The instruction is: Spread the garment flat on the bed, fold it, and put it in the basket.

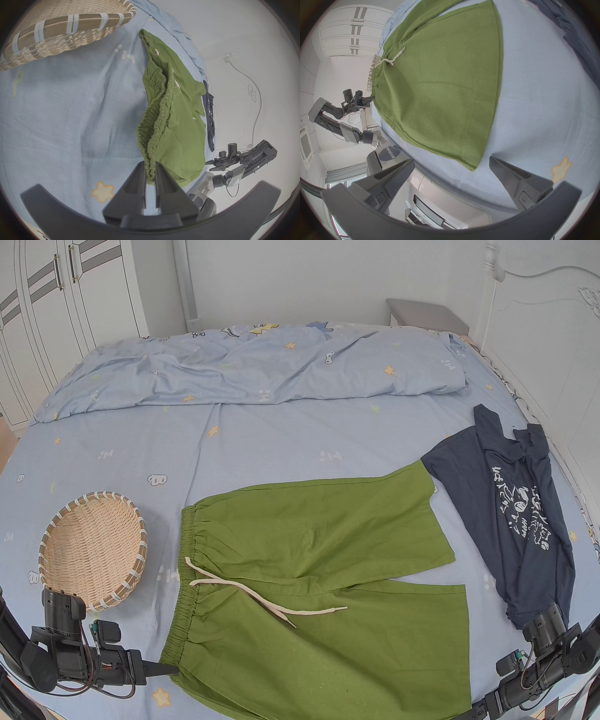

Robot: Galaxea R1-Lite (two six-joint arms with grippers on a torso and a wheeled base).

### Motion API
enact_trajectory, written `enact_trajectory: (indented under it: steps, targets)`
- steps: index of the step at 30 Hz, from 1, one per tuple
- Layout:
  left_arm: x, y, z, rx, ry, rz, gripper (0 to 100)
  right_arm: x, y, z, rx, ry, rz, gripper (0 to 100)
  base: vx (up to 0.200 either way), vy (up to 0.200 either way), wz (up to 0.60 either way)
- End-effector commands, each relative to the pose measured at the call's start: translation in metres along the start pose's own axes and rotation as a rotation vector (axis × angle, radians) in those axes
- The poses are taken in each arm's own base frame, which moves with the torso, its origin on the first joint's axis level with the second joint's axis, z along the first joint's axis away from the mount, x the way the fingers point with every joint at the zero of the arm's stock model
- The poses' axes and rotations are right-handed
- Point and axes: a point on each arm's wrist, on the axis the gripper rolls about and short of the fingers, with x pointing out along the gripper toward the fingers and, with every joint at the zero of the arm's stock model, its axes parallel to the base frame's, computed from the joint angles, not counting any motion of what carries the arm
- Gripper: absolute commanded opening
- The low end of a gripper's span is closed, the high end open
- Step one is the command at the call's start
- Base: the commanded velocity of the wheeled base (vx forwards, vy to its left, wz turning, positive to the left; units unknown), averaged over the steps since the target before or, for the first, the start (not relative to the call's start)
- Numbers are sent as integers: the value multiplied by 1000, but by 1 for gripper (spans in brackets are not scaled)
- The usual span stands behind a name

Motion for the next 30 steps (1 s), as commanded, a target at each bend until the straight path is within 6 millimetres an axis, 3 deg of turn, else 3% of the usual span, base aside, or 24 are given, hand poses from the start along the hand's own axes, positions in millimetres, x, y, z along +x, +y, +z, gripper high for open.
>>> enact_trajectory:
  steps: [1, 22, 23, 30]
  targets:
    - [-1, 0, -5, -11, 11, 4, 0, 3, 2, -5, -9, 39, 8, 100, 0, 0, 0]
    - [-1, 0, -5, -7, 13, 1, 0, 13, 3, 0, -53, 60, 9, 100, 0, 0, 0]
    - [-1, 0, -5, -7, 13, 1, 0, 13, 3, 0, -51, 60, 9, 0, 0, 0, 0]
    - [-1, 0, -5, -9, 13, 2, 0, 12, 2, -2, -32, 69, 9, 0, 0, 0, 0]
